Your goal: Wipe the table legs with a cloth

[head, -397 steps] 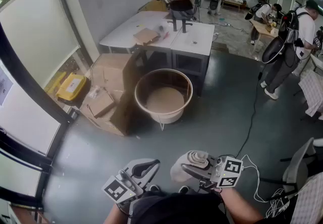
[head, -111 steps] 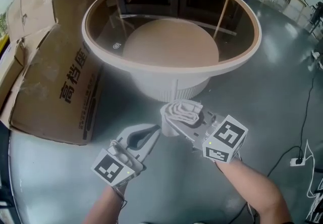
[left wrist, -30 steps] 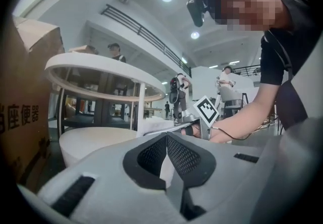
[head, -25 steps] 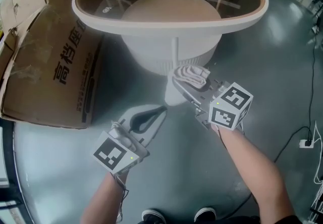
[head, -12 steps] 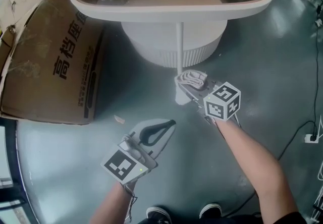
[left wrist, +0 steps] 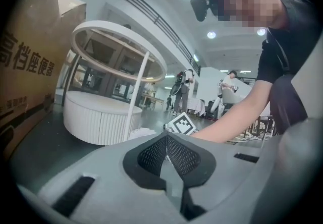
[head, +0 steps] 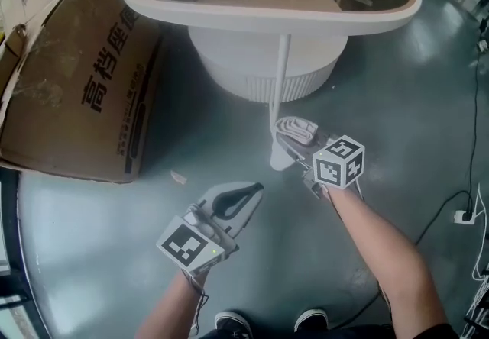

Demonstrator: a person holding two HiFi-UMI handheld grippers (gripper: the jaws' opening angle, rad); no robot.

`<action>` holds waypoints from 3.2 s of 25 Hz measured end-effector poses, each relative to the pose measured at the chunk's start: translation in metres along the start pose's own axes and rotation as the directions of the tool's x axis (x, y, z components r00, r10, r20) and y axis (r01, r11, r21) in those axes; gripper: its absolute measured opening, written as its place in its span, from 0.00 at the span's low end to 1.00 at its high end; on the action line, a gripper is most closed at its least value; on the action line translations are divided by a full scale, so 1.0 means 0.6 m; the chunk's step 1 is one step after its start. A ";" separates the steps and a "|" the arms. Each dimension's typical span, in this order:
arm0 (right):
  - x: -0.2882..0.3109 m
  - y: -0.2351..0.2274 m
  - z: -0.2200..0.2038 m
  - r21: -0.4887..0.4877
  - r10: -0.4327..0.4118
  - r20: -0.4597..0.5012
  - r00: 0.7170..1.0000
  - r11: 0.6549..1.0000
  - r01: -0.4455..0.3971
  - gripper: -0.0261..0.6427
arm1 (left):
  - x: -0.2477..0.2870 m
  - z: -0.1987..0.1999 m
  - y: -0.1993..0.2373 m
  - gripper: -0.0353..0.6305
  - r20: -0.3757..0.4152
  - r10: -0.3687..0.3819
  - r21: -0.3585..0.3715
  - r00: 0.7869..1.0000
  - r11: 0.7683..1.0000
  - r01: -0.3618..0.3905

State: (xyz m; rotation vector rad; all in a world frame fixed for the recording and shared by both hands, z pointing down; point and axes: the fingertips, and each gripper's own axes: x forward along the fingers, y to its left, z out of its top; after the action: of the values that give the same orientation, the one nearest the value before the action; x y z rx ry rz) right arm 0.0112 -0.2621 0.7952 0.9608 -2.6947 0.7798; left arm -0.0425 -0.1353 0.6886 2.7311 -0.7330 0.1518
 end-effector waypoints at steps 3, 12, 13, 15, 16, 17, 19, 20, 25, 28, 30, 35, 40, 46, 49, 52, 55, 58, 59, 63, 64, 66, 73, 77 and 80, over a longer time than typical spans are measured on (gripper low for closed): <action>-0.042 0.019 0.063 -0.050 0.028 0.094 0.995 0.998 -0.024 0.15 | 0.009 0.033 0.022 0.06 0.047 0.008 0.016 0.999 1.000 -0.008; -0.139 0.119 0.399 -0.660 0.194 0.201 0.960 0.751 -0.013 0.15 | 0.028 0.256 0.003 0.06 0.124 0.011 0.187 0.992 0.982 -0.035; -0.134 0.120 0.403 -0.673 0.185 0.196 0.963 0.739 -0.005 0.15 | 0.024 0.270 0.012 0.06 0.147 0.040 0.178 0.988 0.982 -0.066; -0.129 0.122 0.409 -0.685 0.167 0.205 0.964 0.729 0.019 0.15 | 0.017 0.297 0.025 0.06 0.198 0.080 0.155 0.977 0.982 -0.112; -0.126 0.125 0.411 -0.698 0.163 0.205 0.965 0.715 0.028 0.15 | 0.015 0.308 0.026 0.06 0.215 0.087 0.154 0.973 0.981 -0.122; -0.122 0.129 0.412 -0.713 0.163 0.202 0.966 0.700 0.031 0.15 | 0.015 0.316 0.025 0.06 0.224 0.087 0.161 0.971 0.979 -0.125; -0.115 0.137 0.414 -0.724 0.173 0.202 0.964 0.690 0.028 0.15 | 0.017 0.319 0.020 0.06 0.218 0.077 0.184 0.973 0.976 -0.119; -0.112 0.141 0.415 -0.723 0.179 0.206 0.962 0.690 0.026 0.15 | 0.018 0.316 0.018 0.06 0.209 0.071 0.192 0.975 0.975 -0.112; -0.106 0.148 0.415 -0.702 0.214 0.223 0.951 0.712 0.004 0.15 | 0.015 0.311 0.010 0.06 0.209 0.057 0.179 0.976 0.979 -0.095; -0.103 0.141 0.397 -0.707 0.226 0.203 0.953 0.707 -0.017 0.15 | 0.016 0.301 0.000 0.06 0.203 0.038 0.199 0.979 0.977 -0.079; -0.101 0.137 0.381 -0.704 0.241 0.194 0.951 0.709 -0.036 0.15 | 0.022 0.285 -0.005 0.06 0.187 0.026 0.203 0.982 0.977 -0.065; -0.099 0.135 0.342 -0.655 0.282 0.225 0.933 0.753 -0.070 0.15 | 0.029 0.236 -0.014 0.06 0.140 0.018 0.158 0.990 0.987 -0.040; -0.073 0.112 0.266 -0.606 0.264 0.202 0.943 0.790 -0.091 0.15 | 0.028 0.204 -0.011 0.06 0.110 0.024 0.147 0.994 0.988 -0.040; -0.045 0.072 0.196 -0.516 0.230 0.235 0.944 0.853 -0.079 0.16 | 0.024 0.152 -0.012 0.06 0.059 0.024 0.131 0.998 0.991 -0.032; -0.032 0.056 0.158 -0.463 0.221 0.242 0.945 0.882 -0.088 0.16 | 0.023 0.129 -0.010 0.06 0.040 0.025 0.121 0.999 0.992 -0.029; -0.019 0.034 0.113 -0.401 0.182 0.234 0.955 0.913 -0.076 0.16 | 0.029 0.111 -0.008 0.06 0.028 0.021 0.108 0.999 0.994 -0.023; -0.004 0.019 0.073 -0.377 0.152 0.199 0.968 0.924 -0.068 0.16 | 0.034 0.099 -0.012 0.06 0.023 0.018 0.098 1.000 0.995 -0.020; 0.007 0.004 0.031 -0.419 0.113 0.079 0.990 0.905 -0.070 0.16 | 0.042 0.095 -0.023 0.06 0.022 0.001 0.111 1.000 0.994 -0.004; 0.010 -0.005 0.018 -0.424 0.092 0.027 0.995 0.903 -0.072 0.16 | 0.046 0.094 -0.023 0.06 0.019 -0.003 0.110 1.000 0.994 0.000; -0.034 -0.050 0.047 -0.301 0.005 0.060 0.998 0.954 0.013 0.16 | 0.059 0.087 -0.019 0.06 0.007 -0.006 0.082 1.000 0.997 0.005; -0.055 -0.051 0.079 -0.310 0.003 0.100 0.995 0.950 0.028 0.16 | 0.061 0.088 -0.017 0.06 0.013 -0.008 0.073 1.000 0.997 0.007; -0.097 -0.026 0.172 -0.400 0.055 0.179 0.982 0.916 0.022 0.16 | 0.061 0.097 -0.012 0.06 0.042 -0.012 0.047 0.999 0.999 0.010; -0.161 0.141 0.428 -0.703 0.273 0.290 0.917 0.711 0.011 0.16 | 0.059 0.138 -0.005 0.06 0.085 -0.006 0.041 0.996 0.999 0.002; -0.149 0.169 0.417 -0.698 0.319 0.303 0.898 0.716 -0.019 0.16 | 0.059 0.146 -0.005 0.06 0.105 0.002 0.041 0.994 0.999 -0.007; -0.145 0.183 0.413 -0.724 0.346 0.305 0.887 0.689 -0.020 0.16 | 0.055 0.146 -0.003 0.06 0.115 0.005 0.045 0.993 0.999 -0.010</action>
State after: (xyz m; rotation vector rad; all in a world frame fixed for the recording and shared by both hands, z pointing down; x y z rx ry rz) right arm 0.0119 -0.2748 0.5107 0.6940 -3.0554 -0.5427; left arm -0.0111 -0.1773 0.6111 2.7993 -0.7795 0.0124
